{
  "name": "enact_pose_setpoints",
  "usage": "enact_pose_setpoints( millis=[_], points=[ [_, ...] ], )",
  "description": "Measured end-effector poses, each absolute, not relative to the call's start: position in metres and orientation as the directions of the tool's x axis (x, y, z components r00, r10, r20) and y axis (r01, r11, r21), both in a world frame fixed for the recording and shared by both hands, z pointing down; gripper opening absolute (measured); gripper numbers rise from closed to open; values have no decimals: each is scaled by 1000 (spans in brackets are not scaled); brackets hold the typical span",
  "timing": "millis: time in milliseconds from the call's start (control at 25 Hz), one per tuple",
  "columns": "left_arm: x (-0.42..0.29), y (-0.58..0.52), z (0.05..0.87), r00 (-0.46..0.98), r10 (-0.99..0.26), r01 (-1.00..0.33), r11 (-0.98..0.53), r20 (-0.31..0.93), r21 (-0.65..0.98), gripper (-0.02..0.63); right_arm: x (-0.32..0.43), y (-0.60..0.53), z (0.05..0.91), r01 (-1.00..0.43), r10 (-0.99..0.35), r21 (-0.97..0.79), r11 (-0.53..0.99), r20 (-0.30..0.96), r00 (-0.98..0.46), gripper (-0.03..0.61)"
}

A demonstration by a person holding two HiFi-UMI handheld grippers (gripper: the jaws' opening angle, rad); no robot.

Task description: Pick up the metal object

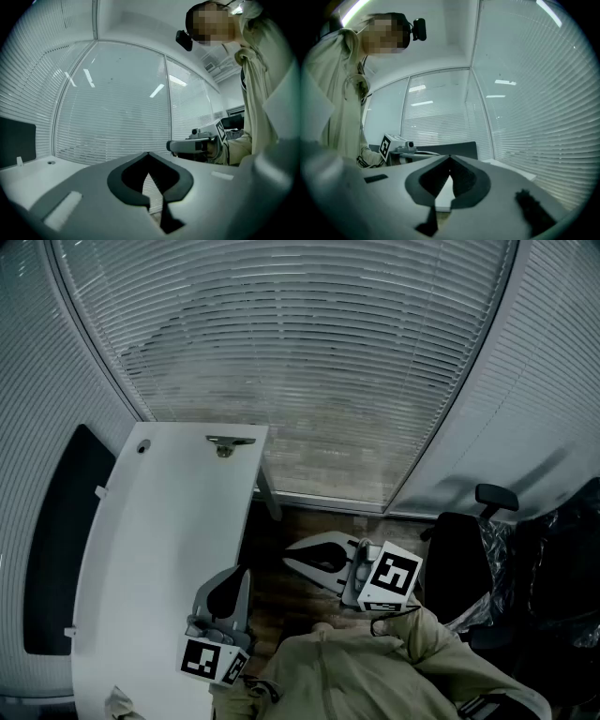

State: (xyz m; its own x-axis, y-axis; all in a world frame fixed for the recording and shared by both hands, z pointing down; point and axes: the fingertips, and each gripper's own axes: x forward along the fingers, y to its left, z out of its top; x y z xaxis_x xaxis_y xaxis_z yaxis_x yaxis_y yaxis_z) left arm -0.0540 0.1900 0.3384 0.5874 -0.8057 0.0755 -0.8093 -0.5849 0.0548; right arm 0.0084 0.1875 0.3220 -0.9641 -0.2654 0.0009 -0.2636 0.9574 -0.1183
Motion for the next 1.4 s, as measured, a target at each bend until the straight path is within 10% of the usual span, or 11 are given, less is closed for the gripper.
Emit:
enact_pose_setpoints(
  millis=[800,1400],
  points=[
    [-101,22,363,601,-792,-799,-594,105,91,6,-47,16,352,-280,-273,-174,944,62,-960,5],
    [-124,-66,414,583,-789,-812,-553,193,188,6,-70,-149,470,-461,-391,-111,880,381,-838,5]
  ],
)
